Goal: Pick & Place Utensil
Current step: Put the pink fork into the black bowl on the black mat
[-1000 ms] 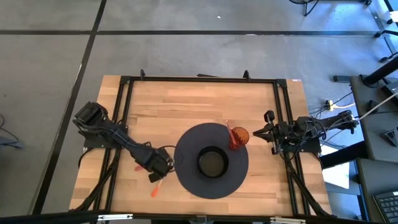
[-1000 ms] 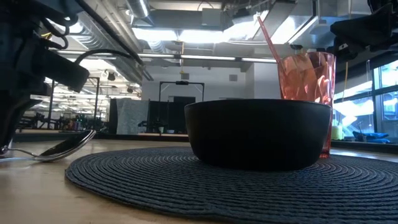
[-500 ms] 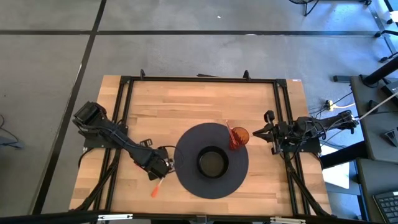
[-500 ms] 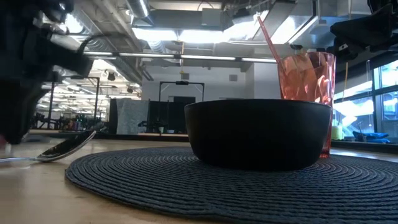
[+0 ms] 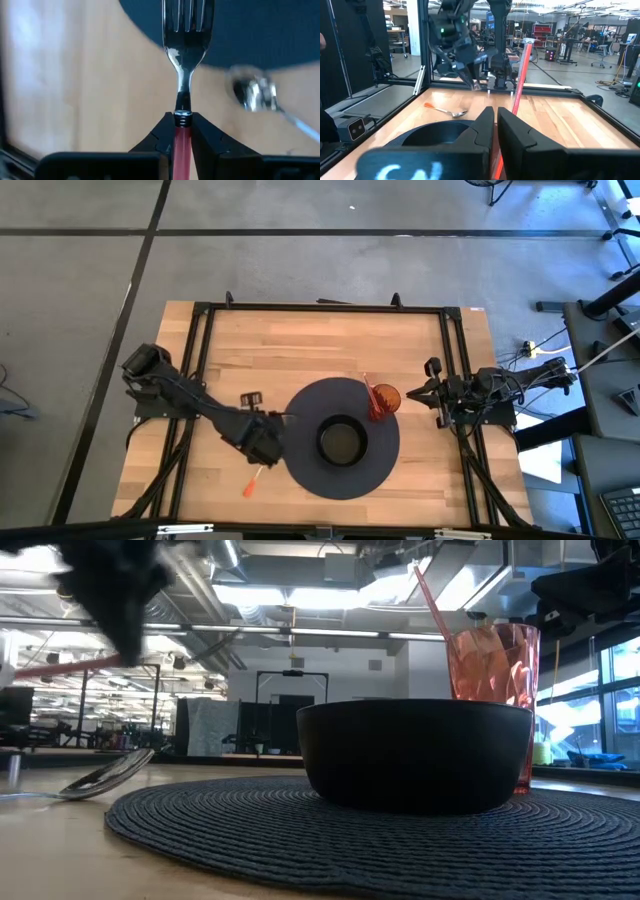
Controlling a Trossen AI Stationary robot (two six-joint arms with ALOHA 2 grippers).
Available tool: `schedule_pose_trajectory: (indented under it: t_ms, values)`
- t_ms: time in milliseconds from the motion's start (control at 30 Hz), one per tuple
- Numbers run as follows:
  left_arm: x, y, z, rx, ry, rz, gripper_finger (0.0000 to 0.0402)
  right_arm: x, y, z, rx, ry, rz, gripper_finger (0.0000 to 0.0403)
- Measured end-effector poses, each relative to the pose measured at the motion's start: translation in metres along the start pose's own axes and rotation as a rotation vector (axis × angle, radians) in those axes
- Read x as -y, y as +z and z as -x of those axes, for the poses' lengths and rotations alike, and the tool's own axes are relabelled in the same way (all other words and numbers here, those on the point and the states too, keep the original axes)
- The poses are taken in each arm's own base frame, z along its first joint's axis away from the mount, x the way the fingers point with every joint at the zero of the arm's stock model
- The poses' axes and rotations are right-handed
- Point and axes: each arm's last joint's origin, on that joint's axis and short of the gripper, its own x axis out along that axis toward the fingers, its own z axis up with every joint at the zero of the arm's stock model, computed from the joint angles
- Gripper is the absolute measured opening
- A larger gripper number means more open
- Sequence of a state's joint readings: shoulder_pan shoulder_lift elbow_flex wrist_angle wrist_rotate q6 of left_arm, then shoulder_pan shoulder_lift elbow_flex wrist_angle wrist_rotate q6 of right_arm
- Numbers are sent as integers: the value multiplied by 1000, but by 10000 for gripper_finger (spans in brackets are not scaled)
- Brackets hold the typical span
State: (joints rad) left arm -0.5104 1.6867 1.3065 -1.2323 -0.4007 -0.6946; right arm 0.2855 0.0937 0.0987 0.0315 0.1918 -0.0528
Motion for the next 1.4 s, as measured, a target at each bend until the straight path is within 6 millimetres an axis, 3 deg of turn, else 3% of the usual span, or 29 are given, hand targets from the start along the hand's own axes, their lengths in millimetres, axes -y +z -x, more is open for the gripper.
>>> schedule_pose_trajectory:
  t_ms: [167, 300, 467, 633, 800, 967, 1200, 1400]
  values:
    - [-10, 44, 12, 17, 50, -121, 33, 0, 0, 0, 1, -3, 0, 25]
    - [-4, 83, 10, 18, 82, -284, 33, 0, 0, 0, 1, -2, 3, 25]
    - [23, 123, -1, 45, 80, -551, 33, 0, 0, 0, 1, -1, 3, 25]
    - [51, 149, -12, 82, 144, -816, 33, 0, 0, 0, 1, -1, 3, 25]
    - [67, 161, -33, 52, 242, -1041, 33, 0, 0, 0, 0, 1, 1, 25]
    - [68, 164, -49, -4, 368, -1149, 33, 0, 0, 0, 0, 1, 2, 25]
    - [69, 167, -50, -14, 434, -1242, 33, 0, 0, 0, 0, 0, 2, 25]
    - [71, 166, -52, -19, 353, -1311, 33, 0, 0, 0, 0, 0, 3, 25]
